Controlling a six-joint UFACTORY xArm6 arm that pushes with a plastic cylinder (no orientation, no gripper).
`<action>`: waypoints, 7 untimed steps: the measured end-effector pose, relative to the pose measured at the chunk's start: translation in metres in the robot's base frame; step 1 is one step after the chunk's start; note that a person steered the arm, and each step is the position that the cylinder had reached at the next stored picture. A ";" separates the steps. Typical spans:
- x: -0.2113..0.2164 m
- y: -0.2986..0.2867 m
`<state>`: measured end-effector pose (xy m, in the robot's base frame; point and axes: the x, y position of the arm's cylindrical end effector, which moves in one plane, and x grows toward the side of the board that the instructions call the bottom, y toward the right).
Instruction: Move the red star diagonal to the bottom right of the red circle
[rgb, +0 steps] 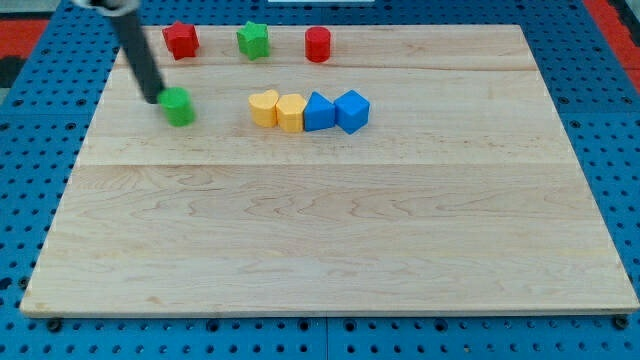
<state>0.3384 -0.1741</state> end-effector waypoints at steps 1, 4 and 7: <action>-0.013 0.000; -0.119 -0.130; -0.122 0.010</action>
<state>0.2161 -0.1641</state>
